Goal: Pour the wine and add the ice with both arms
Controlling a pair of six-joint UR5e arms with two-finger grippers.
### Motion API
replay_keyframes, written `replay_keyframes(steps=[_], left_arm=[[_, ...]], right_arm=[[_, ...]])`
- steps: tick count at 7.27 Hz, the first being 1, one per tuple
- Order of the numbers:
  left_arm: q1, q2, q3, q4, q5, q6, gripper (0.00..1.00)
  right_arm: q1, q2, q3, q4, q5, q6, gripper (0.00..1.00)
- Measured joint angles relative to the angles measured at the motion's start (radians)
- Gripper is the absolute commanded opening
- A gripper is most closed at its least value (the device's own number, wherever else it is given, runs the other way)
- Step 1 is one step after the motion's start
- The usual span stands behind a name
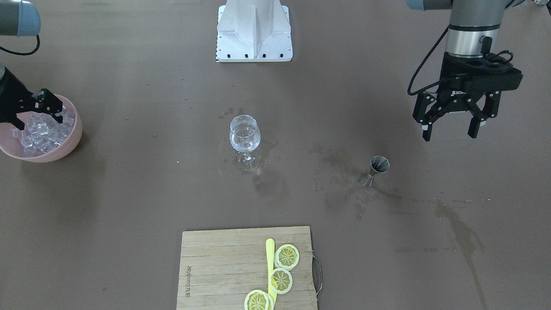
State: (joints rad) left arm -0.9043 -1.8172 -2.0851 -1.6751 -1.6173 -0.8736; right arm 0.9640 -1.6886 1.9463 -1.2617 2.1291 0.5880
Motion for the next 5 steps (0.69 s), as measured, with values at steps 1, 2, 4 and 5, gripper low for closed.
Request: replay_keyframes(steps=[1,2,4,5], left_arm=[[0.000,-0.002,0.003,0.000,-0.003,0.001,0.98],[-0.001,-0.003,0.004,0.000,-0.004,0.001,0.98],[-0.001,-0.004,0.006,0.000,-0.005,0.001,0.98],[-0.001,-0.004,0.006,-0.001,-0.006,0.001,0.98]], right_arm=[[-0.016,-0.001,-0.007,0.003,-0.021,-0.032,0.99],[-0.022,-0.003,-0.016,0.003,-0.032,-0.067,0.99],[-0.026,-0.006,-0.027,-0.001,-0.053,-0.101,0.89],[-0.030,-0.007,-0.031,-0.003,-0.068,-0.108,0.85]])
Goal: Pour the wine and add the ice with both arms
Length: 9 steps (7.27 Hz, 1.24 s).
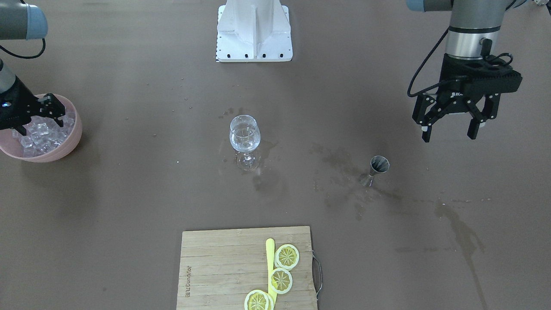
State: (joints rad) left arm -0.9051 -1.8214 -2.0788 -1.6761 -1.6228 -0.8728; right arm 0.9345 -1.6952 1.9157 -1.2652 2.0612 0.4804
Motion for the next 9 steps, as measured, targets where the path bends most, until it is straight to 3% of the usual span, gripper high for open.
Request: replay_keyframes(steps=[2,6,7,9], left_arm=[[0.000,0.000,0.000,0.000,0.000,0.000,0.98],[0.000,0.001,0.009,-0.003,0.000,0.000,0.98],[0.000,0.001,0.009,-0.003,0.000,0.000,0.98],[0.000,0.001,0.009,-0.004,0.000,0.000,0.98]], right_arm=[[-0.006,-0.001,-0.013,-0.002,-0.026,-0.014,0.79],[-0.016,-0.003,-0.017,-0.008,-0.025,-0.016,0.79],[-0.019,-0.005,-0.016,-0.010,-0.023,-0.016,0.70],[-0.023,-0.009,-0.014,-0.018,-0.020,-0.014,0.63]])
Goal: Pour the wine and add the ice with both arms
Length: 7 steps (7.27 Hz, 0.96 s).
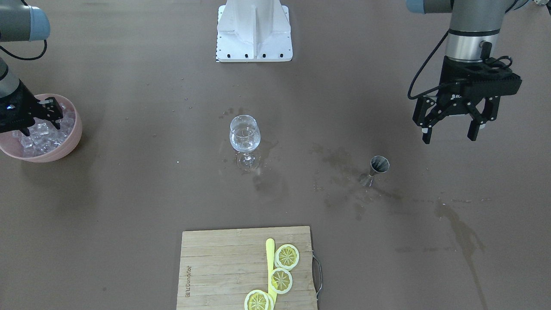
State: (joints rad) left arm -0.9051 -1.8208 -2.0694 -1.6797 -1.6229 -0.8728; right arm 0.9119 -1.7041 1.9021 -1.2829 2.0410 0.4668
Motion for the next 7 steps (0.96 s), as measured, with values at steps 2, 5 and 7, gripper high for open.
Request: replay_keyframes(steps=[2,5,7], left_arm=[[0.000,0.001,0.007,-0.002,0.000,0.000,0.98],[-0.002,-0.002,0.012,-0.005,-0.001,0.000,0.98],[-0.003,-0.005,0.010,-0.005,-0.002,0.000,0.98]], right_arm=[[-0.003,-0.003,0.003,-0.006,0.001,0.003,0.21],[-0.001,-0.003,0.008,-0.009,0.000,0.002,0.00],[0.004,-0.003,0.017,-0.009,0.001,0.000,0.00]])
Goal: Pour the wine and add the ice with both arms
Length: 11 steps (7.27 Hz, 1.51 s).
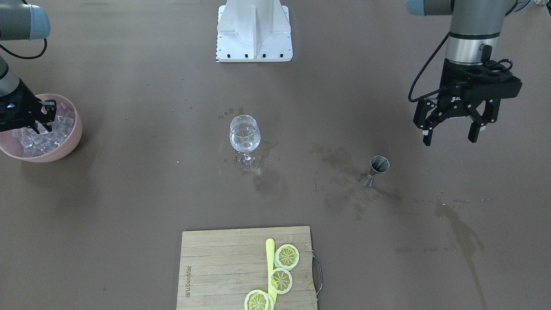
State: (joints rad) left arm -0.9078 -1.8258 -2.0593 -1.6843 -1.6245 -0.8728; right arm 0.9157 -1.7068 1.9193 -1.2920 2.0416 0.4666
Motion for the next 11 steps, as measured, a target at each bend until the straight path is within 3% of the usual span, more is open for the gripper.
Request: replay_keyframes(steps=[1,3,5,7,9,10,11], left_arm=[[0.000,-0.001,0.000,0.000,0.000,0.000,0.98],[-0.005,-0.002,0.000,0.002,-0.001,0.005,0.98],[-0.075,-0.014,0.031,0.040,-0.078,0.118,0.98],[-0.192,-0.052,0.084,0.169,-0.157,0.369,0.98],[-0.308,-0.062,0.157,0.257,-0.180,0.682,0.98],[-0.371,-0.063,0.213,0.268,-0.233,0.807,0.98],[-0.430,-0.061,0.279,0.272,-0.352,0.873,0.98]], right_arm=[[0.013,0.002,0.026,-0.017,0.008,-0.001,0.00],[0.057,0.031,0.148,-0.161,0.032,-0.006,0.00],[0.086,0.092,0.218,-0.255,0.055,-0.002,0.00],[0.098,0.170,0.225,-0.270,0.100,0.057,0.00],[0.097,0.299,0.206,-0.271,0.133,0.227,0.00],[0.088,0.360,0.192,-0.268,0.139,0.307,0.00],[0.069,0.416,0.179,-0.264,0.140,0.386,0.00]])
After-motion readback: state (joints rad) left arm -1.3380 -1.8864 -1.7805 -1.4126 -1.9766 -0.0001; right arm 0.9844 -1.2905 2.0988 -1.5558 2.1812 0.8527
